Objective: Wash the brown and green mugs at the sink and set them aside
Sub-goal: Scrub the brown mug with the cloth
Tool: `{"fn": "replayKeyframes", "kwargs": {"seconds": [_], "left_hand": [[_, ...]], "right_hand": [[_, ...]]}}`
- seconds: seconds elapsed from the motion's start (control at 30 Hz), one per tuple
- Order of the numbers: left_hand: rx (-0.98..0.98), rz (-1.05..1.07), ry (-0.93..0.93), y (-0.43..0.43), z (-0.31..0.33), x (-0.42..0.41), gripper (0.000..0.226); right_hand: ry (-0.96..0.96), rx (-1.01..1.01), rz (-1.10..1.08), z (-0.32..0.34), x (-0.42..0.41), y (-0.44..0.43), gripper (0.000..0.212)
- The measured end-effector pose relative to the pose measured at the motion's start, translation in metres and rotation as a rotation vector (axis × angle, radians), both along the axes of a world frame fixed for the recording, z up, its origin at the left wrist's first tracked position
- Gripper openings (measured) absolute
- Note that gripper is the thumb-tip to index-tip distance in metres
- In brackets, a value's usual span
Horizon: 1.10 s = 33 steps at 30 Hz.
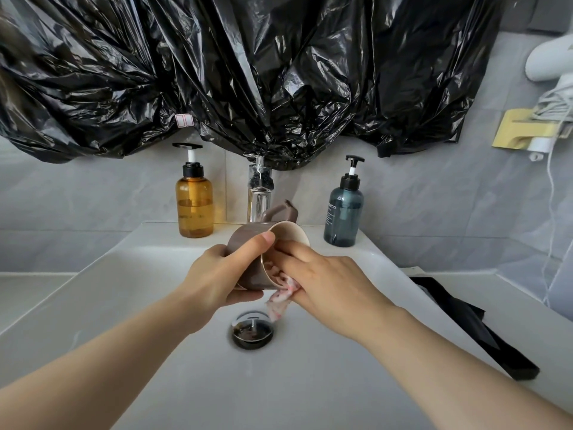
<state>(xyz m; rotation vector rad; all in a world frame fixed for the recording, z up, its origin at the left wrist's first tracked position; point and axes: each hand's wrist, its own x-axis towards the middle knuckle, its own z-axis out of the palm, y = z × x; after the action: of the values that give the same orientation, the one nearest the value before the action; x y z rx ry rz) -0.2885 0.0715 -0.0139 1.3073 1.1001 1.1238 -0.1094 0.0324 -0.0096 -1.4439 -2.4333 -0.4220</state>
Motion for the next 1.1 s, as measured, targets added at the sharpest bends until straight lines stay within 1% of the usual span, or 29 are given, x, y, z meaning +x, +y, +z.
{"fn": "replayKeyframes", "kwargs": {"seconds": [0.07, 0.23, 0.3, 0.43, 0.5, 0.57, 0.63, 0.7, 0.73, 0.8, 0.87, 0.9, 0.97, 1.03, 1.1], "left_hand": [[0.006, -0.006, 0.005, -0.002, 0.002, 0.000, 0.096], [0.015, 0.020, 0.007, -0.005, 0.003, 0.001, 0.092], [0.013, 0.024, 0.009, -0.006, 0.001, 0.002, 0.089], [-0.022, -0.008, 0.033, -0.003, 0.000, 0.002, 0.079], [-0.032, -0.017, 0.049, -0.002, 0.000, 0.000, 0.084], [-0.033, -0.020, 0.075, -0.001, 0.001, -0.001, 0.091], [-0.014, -0.042, 0.097, -0.002, 0.003, -0.002, 0.094], [0.005, -0.084, 0.099, -0.003, 0.005, -0.004, 0.092], [0.003, -0.103, 0.095, -0.003, 0.006, -0.005, 0.087], [-0.026, -0.110, 0.085, -0.004, 0.006, -0.006, 0.072], [-0.057, -0.069, 0.069, -0.005, 0.005, -0.005, 0.059], [-0.067, -0.040, 0.056, -0.005, 0.004, -0.004, 0.058], [-0.070, 0.002, 0.040, -0.005, 0.003, -0.003, 0.061], [-0.059, 0.020, 0.038, -0.003, 0.002, -0.003, 0.064], [-0.054, 0.018, 0.040, -0.002, 0.002, -0.002, 0.065]], "right_hand": [[-0.012, -0.014, -0.010, 0.000, -0.002, -0.001, 0.062], [-0.090, -0.003, -0.037, 0.000, -0.009, -0.003, 0.041], [-0.083, -0.025, -0.042, 0.001, -0.010, -0.004, 0.033], [-0.020, -0.140, -0.007, 0.005, -0.010, -0.008, 0.021], [0.006, -0.153, 0.028, 0.008, -0.010, -0.011, 0.012], [-0.010, -0.147, 0.048, 0.011, -0.009, -0.013, 0.004], [-0.038, -0.132, 0.061, 0.013, -0.008, -0.014, 0.007], [-0.048, -0.120, 0.073, 0.014, -0.007, -0.016, 0.010], [-0.042, -0.121, 0.083, 0.014, -0.006, -0.016, 0.010], [0.007, -0.154, 0.098, 0.013, -0.006, -0.016, 0.007], [0.102, -0.204, 0.115, 0.010, -0.006, -0.014, 0.019], [0.167, -0.232, 0.115, 0.008, -0.006, -0.013, 0.023], [0.274, -0.287, 0.104, 0.006, -0.007, -0.013, 0.021], [0.303, -0.338, 0.108, 0.003, -0.007, -0.016, 0.024], [0.311, -0.389, 0.095, 0.003, -0.007, -0.016, 0.033]]}}
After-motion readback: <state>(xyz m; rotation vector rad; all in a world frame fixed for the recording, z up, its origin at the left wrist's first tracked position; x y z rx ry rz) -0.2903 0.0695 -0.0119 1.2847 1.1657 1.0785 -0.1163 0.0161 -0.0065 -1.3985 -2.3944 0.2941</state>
